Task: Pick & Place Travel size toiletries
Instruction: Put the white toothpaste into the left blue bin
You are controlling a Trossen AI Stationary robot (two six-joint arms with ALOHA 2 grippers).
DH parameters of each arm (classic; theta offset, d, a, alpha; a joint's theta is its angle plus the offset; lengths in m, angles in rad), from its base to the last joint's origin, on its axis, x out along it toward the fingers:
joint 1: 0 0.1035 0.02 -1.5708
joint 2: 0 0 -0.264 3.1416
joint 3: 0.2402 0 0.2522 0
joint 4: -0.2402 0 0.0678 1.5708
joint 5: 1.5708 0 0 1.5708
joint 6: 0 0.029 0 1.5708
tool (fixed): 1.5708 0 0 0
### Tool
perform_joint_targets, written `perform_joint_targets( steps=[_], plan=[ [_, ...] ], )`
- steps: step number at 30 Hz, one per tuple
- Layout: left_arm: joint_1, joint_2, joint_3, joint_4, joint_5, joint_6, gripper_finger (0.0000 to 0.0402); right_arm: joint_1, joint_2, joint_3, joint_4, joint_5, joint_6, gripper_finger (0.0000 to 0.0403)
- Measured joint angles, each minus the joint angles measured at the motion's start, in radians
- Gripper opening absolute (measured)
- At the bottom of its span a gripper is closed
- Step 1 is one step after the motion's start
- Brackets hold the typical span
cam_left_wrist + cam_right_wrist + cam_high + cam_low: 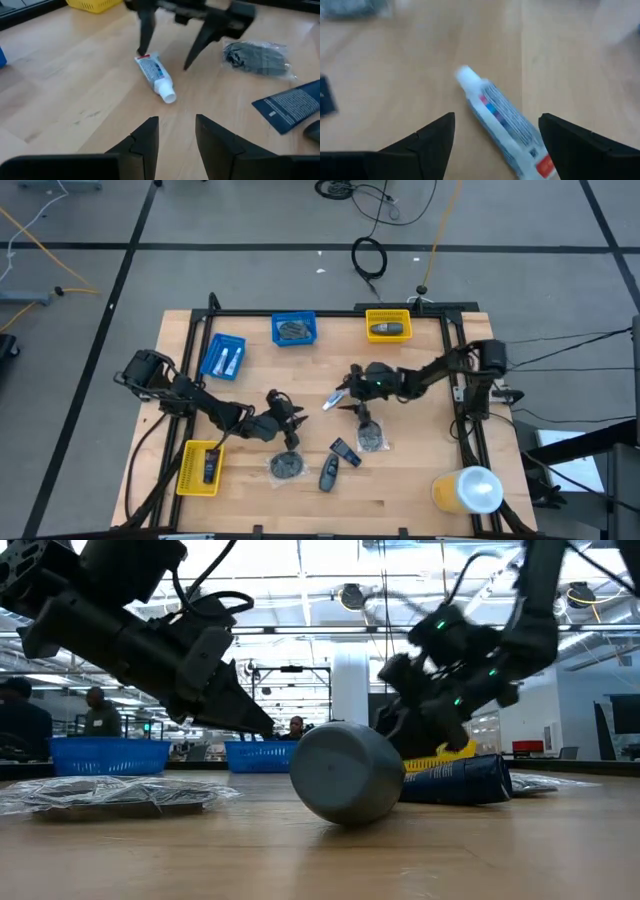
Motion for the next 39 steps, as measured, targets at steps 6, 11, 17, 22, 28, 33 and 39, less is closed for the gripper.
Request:
perform_joint_targets(
  steps=[6, 11, 17, 22, 28, 33, 39],
  plan=[
    [0.003, 0.000, 0.000, -0.026, 0.001, -0.004, 0.0127, -0.057, 0.086, 0.068, -0.071, -0.050, -0.013, 0.0276],
    [0.045, 0.000, 0.000, -0.036, 0.053, -0.010, 0.0131, -0.068, 0.116, 0.068, -0.063, -0.059, -0.008, 0.0250],
    [0.122, 0.000, 0.000, -0.033, 0.168, 0.067, 0.0190, -0.064, 0.101, 0.069, -0.074, -0.053, 0.027, 0.0174],
    [0.191, 0.000, 0.000, -0.004, 0.241, 0.206, 0.0265, -0.064, 0.055, 0.061, -0.090, -0.055, 0.061, 0.0107],
    [0.244, 0.000, 0.001, 0.054, 0.233, 0.386, 0.0315, -0.064, -0.008, 0.039, -0.068, -0.056, 0.112, 0.0043],
    [0.294, 0.003, 0.001, 0.120, 0.245, 0.417, 0.0312, -0.059, -0.038, 0.036, -0.046, -0.056, 0.136, 0.0010],
    [0.348, 0.045, 0.006, 0.151, 0.365, 0.380, 0.0280, -0.051, -0.043, 0.035, -0.024, -0.056, 0.151, 0.0005]
  ],
)
